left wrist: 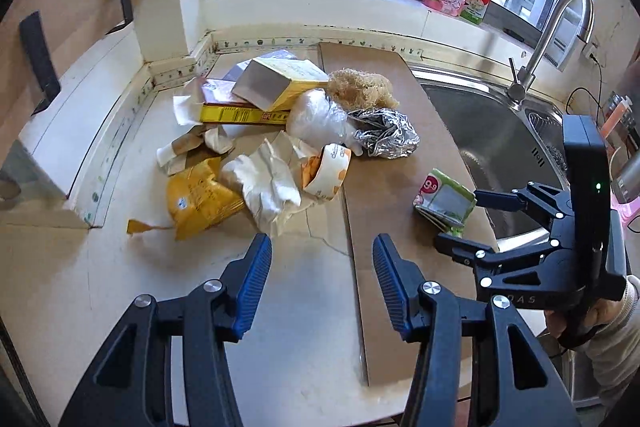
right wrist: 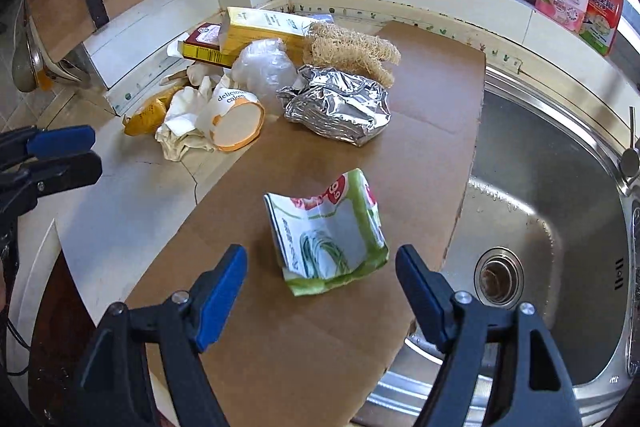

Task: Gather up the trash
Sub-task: 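Raise both tools back to the counter toward the green noodle packet, then grasp the green noodle packet with the right tool while the left grasps the cakes cup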

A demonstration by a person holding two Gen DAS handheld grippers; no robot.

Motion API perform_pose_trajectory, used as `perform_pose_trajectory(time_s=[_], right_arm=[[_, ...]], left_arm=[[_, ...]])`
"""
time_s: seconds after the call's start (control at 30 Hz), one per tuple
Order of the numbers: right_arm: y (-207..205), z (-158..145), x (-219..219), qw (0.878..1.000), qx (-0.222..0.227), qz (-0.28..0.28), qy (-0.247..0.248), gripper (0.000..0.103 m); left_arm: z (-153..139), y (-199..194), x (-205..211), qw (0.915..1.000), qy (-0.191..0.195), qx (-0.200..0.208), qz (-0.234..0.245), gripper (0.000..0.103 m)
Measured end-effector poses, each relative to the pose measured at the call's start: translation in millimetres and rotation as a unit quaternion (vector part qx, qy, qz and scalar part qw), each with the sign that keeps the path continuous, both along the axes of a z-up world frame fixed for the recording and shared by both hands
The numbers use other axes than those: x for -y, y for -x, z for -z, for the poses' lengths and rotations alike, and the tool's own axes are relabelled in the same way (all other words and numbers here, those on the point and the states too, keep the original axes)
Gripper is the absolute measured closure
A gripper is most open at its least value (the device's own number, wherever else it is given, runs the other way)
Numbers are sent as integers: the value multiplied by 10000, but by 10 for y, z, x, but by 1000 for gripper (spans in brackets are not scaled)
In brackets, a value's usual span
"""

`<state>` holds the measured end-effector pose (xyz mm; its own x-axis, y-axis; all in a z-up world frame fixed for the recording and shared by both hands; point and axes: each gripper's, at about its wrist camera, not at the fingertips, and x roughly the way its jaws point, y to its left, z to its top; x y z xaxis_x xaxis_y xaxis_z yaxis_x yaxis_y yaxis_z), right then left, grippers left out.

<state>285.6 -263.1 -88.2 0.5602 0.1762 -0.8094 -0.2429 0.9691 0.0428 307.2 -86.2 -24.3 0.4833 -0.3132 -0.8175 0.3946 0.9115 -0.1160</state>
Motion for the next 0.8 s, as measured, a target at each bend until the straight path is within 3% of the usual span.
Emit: perform_pose_trajectory(time_s=[0.13,0.3,0.37,0.4,0.53,0.63,0.8], right_arm=[[-123,39,-23,10000,60,-72,-13,26],[-208,32,66,9991,127,-107,-394,27],[-222,34,93,9986,122,-139,-501,44],[-229,40,100,9983,82,-165,-548,47],[-191,47,94,9982,129,-228,-533,52],[-163,57,64,9984,84,-276,-489,64],[-139,51,81,9981,75,-253,-563,66]], left_arm=[[105,-283,212,9998,-149,34,148,52],[212,-521,429,9992,-205,-26,331,52],[235,-571,516,9987,-270,5,441,52],[245,-589,557,9984,-293,18,493,53],[305,-645,683,9975,-399,-43,582,55],[346,-672,735,9970,-539,-16,551,57],[350,-682,742,9964,-668,58,527,71]])
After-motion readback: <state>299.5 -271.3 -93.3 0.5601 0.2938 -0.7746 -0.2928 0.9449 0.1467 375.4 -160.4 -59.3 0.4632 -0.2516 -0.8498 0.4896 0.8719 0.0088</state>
